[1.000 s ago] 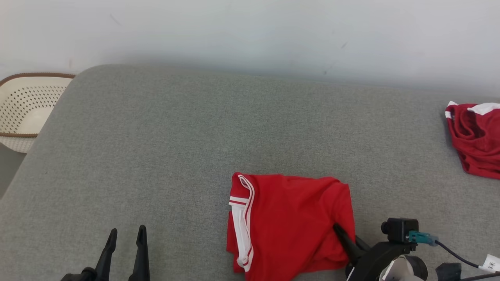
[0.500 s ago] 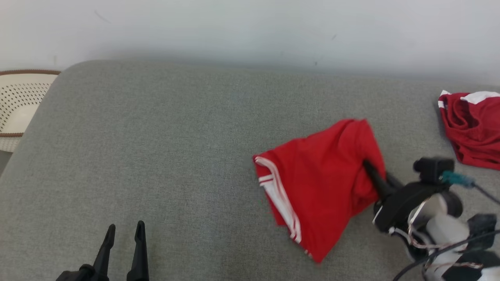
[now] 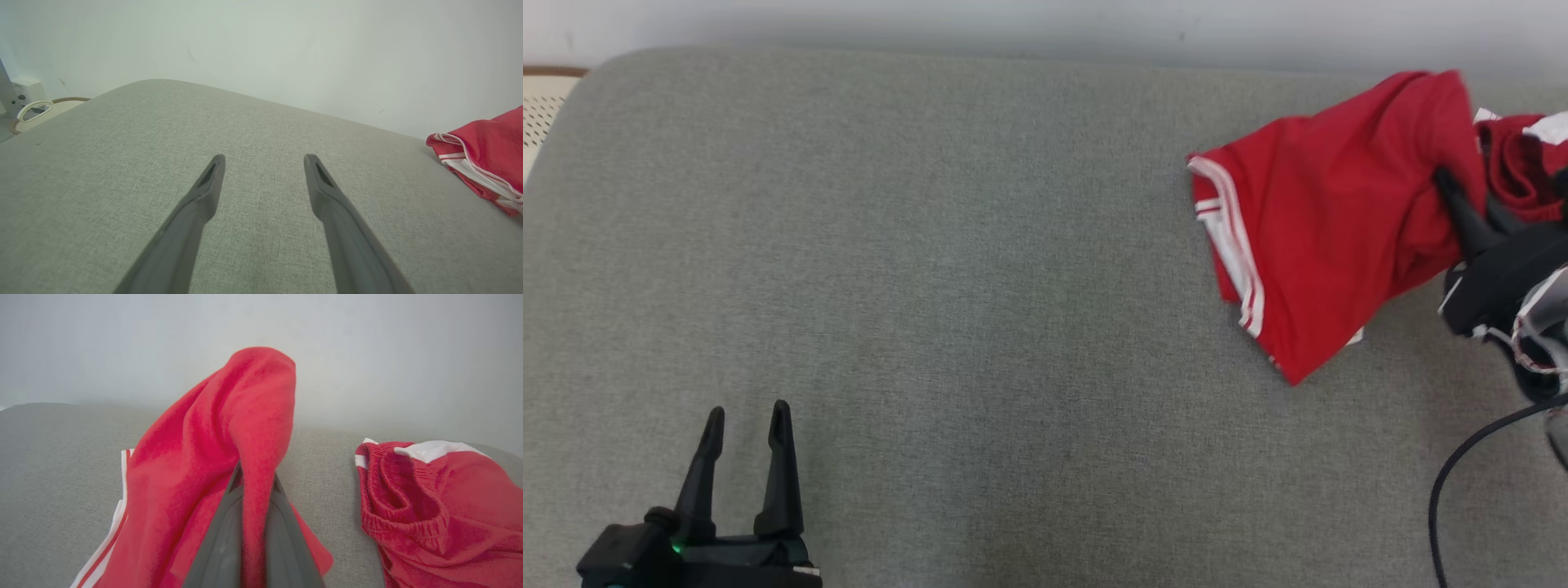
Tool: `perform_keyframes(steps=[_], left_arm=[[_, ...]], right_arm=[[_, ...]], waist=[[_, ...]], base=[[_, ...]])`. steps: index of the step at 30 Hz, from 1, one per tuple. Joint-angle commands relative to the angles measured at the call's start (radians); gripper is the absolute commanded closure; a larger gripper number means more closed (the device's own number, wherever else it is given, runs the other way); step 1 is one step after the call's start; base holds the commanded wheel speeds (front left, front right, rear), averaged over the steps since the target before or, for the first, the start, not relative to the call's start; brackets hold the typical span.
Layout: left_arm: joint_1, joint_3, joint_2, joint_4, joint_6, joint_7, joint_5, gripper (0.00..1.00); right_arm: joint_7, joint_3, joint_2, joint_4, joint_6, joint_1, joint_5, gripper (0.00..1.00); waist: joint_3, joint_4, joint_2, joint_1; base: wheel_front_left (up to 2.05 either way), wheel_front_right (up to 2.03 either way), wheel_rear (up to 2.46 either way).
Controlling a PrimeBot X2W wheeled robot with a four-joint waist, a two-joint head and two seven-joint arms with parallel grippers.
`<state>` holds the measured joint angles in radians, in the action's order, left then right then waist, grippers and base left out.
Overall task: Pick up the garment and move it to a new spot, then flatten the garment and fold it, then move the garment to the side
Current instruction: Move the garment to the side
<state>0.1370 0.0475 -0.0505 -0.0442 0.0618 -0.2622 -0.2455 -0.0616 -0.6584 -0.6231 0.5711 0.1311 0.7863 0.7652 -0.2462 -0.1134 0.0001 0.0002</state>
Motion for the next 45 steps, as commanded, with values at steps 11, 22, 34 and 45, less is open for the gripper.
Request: perform_keyframes(steps=[11, 22, 34, 45], left_arm=[[0.017, 0.054, -0.001, 0.086, 0.017, -0.003, 0.054, 0.00], [0.021, 0.085, -0.010, 0.155, 0.029, -0.003, 0.092, 0.00], [0.021, 0.100, -0.017, 0.198, 0.035, -0.003, 0.104, 0.00], [0.035, 0.105, -0.018, 0.200, 0.042, -0.003, 0.108, 0.00]], right_arm=[[0.023, -0.010, -0.129, 0.047, -0.001, 0.126, 0.010, 1.00], [0.044, -0.009, -0.226, 0.094, -0.001, 0.223, 0.001, 1.00], [0.058, -0.006, -0.280, 0.150, -0.001, 0.264, -0.001, 1.00], [0.034, 0.008, -0.269, 0.228, -0.001, 0.282, -0.028, 1.00]], waist=[[-0.102, 0.065, -0.0001, -0.0002], [-0.143, 0.093, -0.0001, -0.0002], [-0.179, 0.100, -0.0001, -0.0002], [-0.206, 0.102, -0.0001, -0.0002]], base=[[0.00, 0.00, 0.00], [0.00, 0.00, 0.00], [0.00, 0.00, 0.00], [0.00, 0.00, 0.00]])
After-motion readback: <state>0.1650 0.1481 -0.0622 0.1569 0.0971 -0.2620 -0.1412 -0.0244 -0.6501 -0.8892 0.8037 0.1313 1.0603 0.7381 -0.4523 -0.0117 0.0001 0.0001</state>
